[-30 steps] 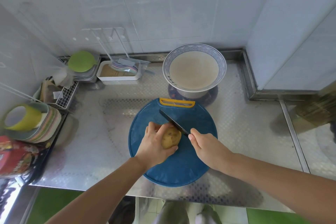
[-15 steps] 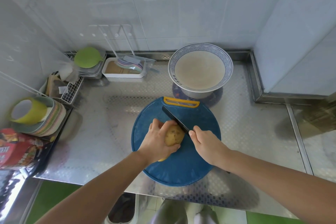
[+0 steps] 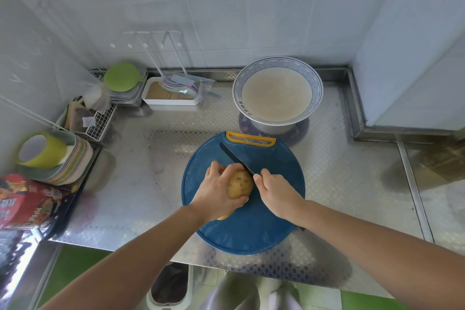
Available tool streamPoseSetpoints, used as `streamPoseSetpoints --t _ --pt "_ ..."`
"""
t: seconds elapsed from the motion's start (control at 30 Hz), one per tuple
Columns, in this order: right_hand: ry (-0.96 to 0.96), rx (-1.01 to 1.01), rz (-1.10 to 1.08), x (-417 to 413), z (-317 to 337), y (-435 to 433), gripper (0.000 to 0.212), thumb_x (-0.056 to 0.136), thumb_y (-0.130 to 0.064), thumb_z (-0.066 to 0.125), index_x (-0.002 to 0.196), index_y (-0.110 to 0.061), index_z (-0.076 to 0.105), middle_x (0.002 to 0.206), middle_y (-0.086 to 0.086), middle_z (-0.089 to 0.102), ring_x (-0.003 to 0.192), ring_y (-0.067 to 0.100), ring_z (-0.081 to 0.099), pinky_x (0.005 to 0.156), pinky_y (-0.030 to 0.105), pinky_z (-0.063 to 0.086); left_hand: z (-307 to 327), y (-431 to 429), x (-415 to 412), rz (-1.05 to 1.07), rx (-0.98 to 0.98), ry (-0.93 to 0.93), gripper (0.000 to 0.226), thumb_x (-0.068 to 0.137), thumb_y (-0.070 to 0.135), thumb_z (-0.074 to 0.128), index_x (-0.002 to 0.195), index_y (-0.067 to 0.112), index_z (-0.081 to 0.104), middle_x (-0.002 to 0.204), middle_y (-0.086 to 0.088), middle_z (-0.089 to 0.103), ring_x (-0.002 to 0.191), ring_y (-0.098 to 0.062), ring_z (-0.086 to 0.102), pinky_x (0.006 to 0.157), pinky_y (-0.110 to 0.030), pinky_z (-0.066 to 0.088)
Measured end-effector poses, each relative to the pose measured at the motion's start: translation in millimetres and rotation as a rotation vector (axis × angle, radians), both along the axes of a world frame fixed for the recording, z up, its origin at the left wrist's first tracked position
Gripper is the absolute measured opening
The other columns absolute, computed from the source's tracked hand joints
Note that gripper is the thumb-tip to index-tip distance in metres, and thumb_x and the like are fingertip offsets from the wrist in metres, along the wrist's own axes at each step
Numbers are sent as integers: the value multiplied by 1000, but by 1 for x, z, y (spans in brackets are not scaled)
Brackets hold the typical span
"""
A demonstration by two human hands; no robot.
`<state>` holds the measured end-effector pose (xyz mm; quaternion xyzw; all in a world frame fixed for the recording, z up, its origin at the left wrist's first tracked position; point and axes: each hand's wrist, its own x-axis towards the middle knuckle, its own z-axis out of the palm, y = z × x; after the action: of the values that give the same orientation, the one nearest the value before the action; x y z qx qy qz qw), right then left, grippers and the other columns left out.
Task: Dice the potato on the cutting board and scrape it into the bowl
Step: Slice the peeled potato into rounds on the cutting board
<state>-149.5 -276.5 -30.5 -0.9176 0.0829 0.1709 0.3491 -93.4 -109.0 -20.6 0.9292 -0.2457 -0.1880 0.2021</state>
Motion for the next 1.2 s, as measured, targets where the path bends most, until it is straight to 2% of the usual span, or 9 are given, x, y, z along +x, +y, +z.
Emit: streamPoseSetpoints --t 0.23,0.5,0.6,0.77,0.83,0.87,0.93,1.0,1.2 --pt "56 59 -37 8 -5 6 30 108 -32 26 93 -13 43 84 4 55 72 16 54 56 21 36 -2 2 0 -4 -19 -11 70 75 52 69 134 45 32 112 9 24 106 -8 29 88 -22 36" --pt "99 217 -186 6 -4 13 36 108 -32 28 76 -19 37 69 0 48 60 10 46 53 23 34 -6 14 4 -13 -96 40 70 73 51 72 131 48 33 112 11 26 108 -11 37 92 -25 43" --pt "105 254 -235 10 6 8 37 108 -34 31 78 -14 42 67 4 51 58 14 49 57 30 40 -7 18 5 -5 -130 43 70 73 49 74 130 48 34 112 10 27 107 -10 38 93 -26 44" --pt "29 125 -128 8 29 -4 35 107 -37 31 76 -20 38 80 9 64 72 21 61 69 38 48 -7 19 -2 12 -164 22 70 73 52 73 132 48 36 114 11 27 110 -10 39 96 -25 43" --pt "-9 98 -94 0 36 -7 34 107 -36 29 77 -22 37 79 6 64 73 19 63 67 36 49 -8 20 -5 16 -204 4 69 74 50 74 133 45 39 116 10 30 112 -11 41 99 -26 42" --pt "-26 78 -78 -3 41 -8 34 107 -35 28 77 -24 36 75 3 61 68 15 61 61 29 47 -9 20 -6 15 -222 -8 69 74 49 75 134 44 41 117 10 31 113 -12 41 99 -26 42" --pt "-55 47 -62 -11 49 -11 34 108 -33 27 75 -27 32 64 -8 49 56 7 50 52 21 37 -10 20 -8 7 -231 -28 68 74 48 75 133 42 42 118 9 31 114 -11 40 98 -26 42" --pt "-55 37 -57 -18 53 -13 35 108 -32 26 74 -28 31 61 -10 42 51 7 44 51 20 36 -10 19 -9 11 -226 -38 67 74 48 75 132 42 43 117 9 30 112 -9 38 97 -24 41" --pt "-51 27 -39 -38 52 -12 34 108 -34 25 75 -28 32 63 -8 43 52 8 43 50 21 32 -9 17 -10 24 -212 -44 67 73 46 77 132 36 45 115 8 31 111 -12 39 96 -24 40"
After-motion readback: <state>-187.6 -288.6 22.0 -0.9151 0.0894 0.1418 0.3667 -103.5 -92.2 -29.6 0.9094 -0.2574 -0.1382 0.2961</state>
